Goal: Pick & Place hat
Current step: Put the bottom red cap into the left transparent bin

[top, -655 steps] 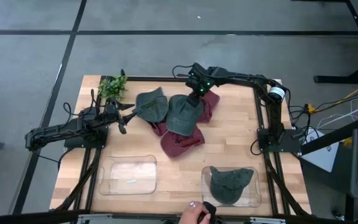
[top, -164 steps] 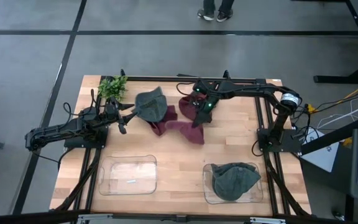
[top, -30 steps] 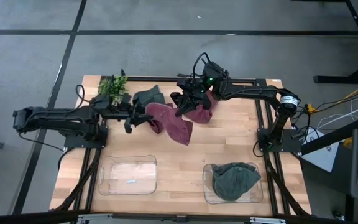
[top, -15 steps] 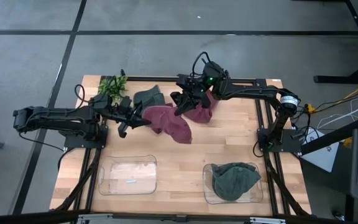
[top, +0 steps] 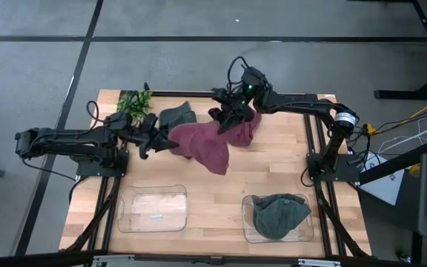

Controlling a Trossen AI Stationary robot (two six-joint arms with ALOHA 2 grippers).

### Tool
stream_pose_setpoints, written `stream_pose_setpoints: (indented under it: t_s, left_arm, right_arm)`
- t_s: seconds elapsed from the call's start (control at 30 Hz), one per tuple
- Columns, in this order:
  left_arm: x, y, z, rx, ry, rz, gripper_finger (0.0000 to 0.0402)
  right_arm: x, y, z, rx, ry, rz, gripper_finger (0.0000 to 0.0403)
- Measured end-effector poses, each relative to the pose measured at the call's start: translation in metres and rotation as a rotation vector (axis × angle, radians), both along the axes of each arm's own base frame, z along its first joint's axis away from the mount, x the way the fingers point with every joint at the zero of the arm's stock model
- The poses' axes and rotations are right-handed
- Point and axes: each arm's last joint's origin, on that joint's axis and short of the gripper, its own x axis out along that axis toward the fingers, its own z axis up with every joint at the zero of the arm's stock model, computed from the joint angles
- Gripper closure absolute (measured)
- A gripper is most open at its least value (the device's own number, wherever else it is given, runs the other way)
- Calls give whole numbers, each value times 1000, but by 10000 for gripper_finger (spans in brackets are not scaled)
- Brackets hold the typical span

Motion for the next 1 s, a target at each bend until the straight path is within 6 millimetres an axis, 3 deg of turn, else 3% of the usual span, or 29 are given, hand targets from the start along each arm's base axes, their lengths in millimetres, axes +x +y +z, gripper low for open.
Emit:
stream_pose_setpoints:
  t_s: [0.27,0.43,0.7,1.0]
  left_arm:
    - [-8,3,7,-439,-2,82,392]
    - [-21,3,17,-567,-81,114,392]
    - [-39,6,26,-645,-155,142,393]
    - [-44,10,27,-564,-182,186,391]
  right_arm:
    - [-15,-37,0,-31,-37,-92,183]
    - [-21,-45,-1,-63,-50,-40,201]
    - [-27,-40,11,-64,-66,-55,223]
    - [-14,-24,11,34,-11,-179,225]
